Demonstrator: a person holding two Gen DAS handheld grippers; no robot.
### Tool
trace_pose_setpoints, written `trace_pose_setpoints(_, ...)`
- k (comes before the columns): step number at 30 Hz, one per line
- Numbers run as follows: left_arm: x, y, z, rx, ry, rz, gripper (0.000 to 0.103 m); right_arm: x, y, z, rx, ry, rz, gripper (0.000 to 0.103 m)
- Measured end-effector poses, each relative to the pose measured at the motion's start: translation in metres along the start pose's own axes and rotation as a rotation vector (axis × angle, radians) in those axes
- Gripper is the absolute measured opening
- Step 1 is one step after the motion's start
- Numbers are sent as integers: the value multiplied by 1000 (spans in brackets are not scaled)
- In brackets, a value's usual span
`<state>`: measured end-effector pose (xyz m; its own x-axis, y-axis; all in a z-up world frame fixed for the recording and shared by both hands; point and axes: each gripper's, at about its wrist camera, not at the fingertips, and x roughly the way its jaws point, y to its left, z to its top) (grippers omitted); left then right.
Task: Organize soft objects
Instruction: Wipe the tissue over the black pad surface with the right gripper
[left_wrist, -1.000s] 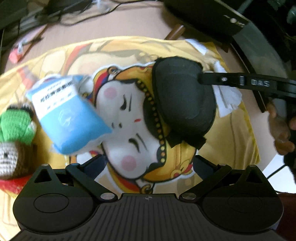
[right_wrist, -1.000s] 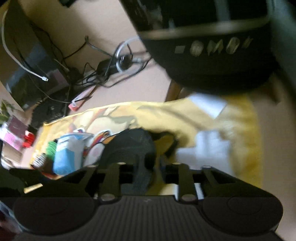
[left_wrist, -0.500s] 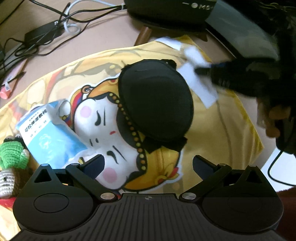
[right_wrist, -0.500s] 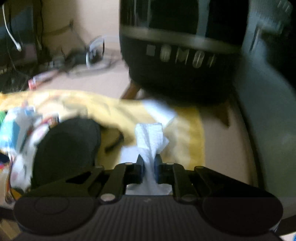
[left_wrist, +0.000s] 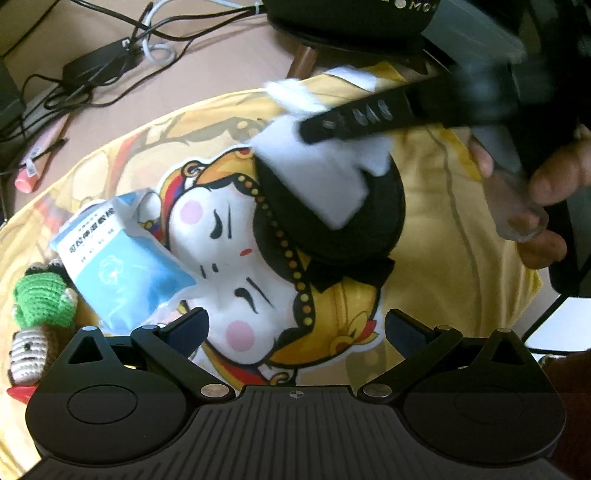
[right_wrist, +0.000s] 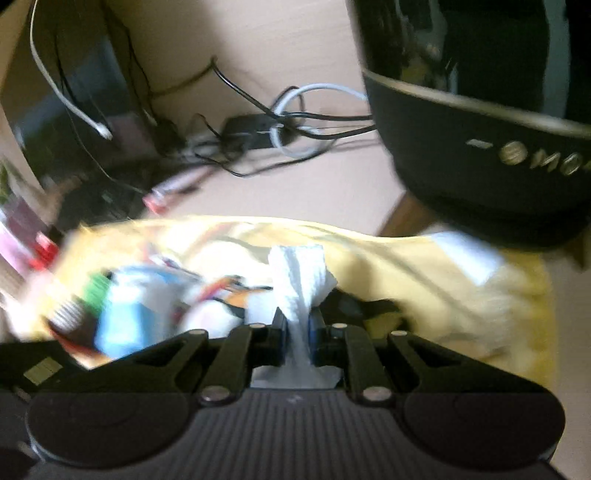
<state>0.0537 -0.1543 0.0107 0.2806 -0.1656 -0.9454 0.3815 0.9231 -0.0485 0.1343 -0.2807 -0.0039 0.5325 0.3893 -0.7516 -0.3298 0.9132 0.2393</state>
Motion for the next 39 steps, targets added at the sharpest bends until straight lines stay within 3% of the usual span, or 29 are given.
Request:
trace_pose_setpoints(2,2,2,0,-9,2,1,103,-1,-4,-6,-28,11,-84,13)
trace_pose_setpoints(4,4,3,-1,-11,-2,2,103,-3,-10,-12,-26,36,-98,13)
trace_pose_setpoints(9,9,3,-8,46,-12,-1,103,-11,-11,-39,79,145,145,13)
trace_pose_setpoints(13,17,10,-13,-7,32,-69,103,-15,8,-58,100,193,240,13)
trace_pose_setpoints(19,8,15,-13,-60,-8,-125,103,-40,6,-71,0,188,118,13)
trace_pose_setpoints(25,-4,9,-8,-52,-84,-155,103,-39,-16,-48,121,90,130,13)
trace_pose_setpoints(32,6,-6,6,-12,-96,-125,103,-38,-41,-20,260,-24,142,13)
trace_pose_setpoints(39,9,-4,15,-42,-158,-135,103,-40,-35,-34,195,35,146,13)
